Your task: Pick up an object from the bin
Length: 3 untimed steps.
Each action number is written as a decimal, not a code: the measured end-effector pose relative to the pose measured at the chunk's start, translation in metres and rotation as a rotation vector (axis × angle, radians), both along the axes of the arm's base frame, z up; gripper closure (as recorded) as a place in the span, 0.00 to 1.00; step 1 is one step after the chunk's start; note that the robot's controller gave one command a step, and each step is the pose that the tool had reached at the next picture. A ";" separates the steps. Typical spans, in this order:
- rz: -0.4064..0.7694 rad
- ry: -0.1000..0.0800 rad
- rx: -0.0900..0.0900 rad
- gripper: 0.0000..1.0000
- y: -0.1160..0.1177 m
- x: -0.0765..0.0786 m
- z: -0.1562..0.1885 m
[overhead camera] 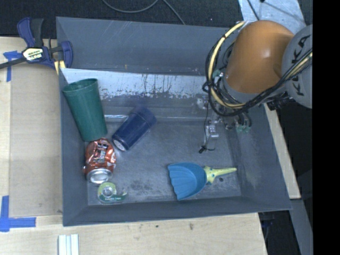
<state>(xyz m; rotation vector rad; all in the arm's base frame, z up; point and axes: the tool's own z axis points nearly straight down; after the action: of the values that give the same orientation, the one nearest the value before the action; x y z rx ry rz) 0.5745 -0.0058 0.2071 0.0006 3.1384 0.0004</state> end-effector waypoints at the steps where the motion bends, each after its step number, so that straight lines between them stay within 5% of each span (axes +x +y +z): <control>1: 0.000 0.000 0.000 0.00 0.000 0.000 0.000; 2: 0.044 0.004 0.001 0.00 -0.019 -0.007 -0.005; 3: 0.009 -0.007 -0.001 0.00 -0.009 -0.043 -0.014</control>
Offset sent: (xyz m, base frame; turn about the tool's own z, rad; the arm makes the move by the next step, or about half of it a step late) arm -0.0093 -0.0340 0.0125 -0.0612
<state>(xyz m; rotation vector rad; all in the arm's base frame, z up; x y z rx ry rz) 0.5312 -0.0150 0.1931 -0.0134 3.1316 -0.0011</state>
